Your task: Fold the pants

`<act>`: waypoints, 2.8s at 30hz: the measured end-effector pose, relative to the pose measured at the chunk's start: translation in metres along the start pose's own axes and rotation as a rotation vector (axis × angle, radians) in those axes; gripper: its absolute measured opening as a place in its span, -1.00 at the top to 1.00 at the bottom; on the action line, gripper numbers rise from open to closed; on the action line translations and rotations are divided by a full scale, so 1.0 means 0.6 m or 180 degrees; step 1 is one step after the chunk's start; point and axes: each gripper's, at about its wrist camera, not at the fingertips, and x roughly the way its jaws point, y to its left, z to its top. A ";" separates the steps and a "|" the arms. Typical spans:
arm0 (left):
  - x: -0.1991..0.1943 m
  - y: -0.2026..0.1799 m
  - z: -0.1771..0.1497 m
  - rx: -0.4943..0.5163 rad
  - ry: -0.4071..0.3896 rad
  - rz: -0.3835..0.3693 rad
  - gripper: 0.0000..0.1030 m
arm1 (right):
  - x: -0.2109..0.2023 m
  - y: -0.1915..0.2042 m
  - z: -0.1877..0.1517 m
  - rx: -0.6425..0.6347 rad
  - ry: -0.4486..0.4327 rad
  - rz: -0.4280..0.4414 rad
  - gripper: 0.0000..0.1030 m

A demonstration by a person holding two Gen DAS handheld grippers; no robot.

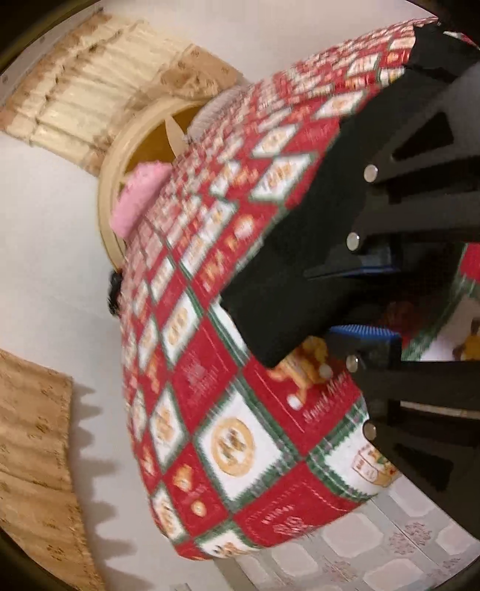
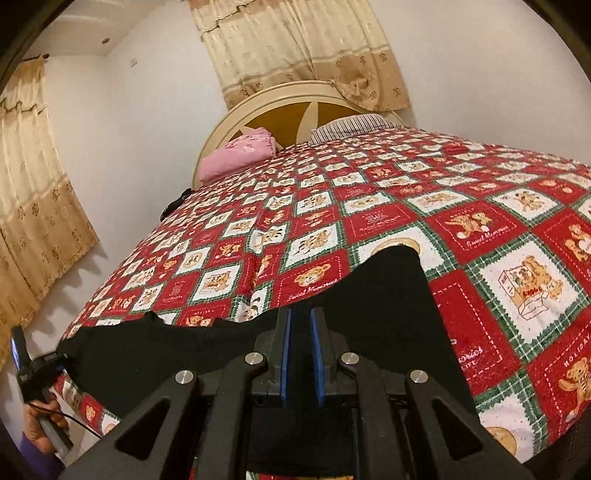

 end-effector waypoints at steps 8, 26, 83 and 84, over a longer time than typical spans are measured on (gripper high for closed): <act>-0.083 -0.129 0.014 0.0786 -0.0462 -0.0561 0.58 | -0.002 -0.002 -0.001 0.0022 -0.0008 0.0040 0.79; -0.079 -0.466 -0.290 0.2931 0.0363 -0.2229 0.58 | -0.031 -0.073 0.016 0.0242 -0.0041 -0.0200 0.78; 0.003 -0.305 -0.170 0.1953 0.0740 -0.0718 -0.95 | -0.131 -0.044 -0.005 -0.0638 -0.0346 -0.0417 0.35; 0.001 -0.300 -0.167 0.1913 0.0723 -0.0720 -0.95 | -0.132 -0.031 0.002 -0.0705 -0.0367 -0.0357 0.35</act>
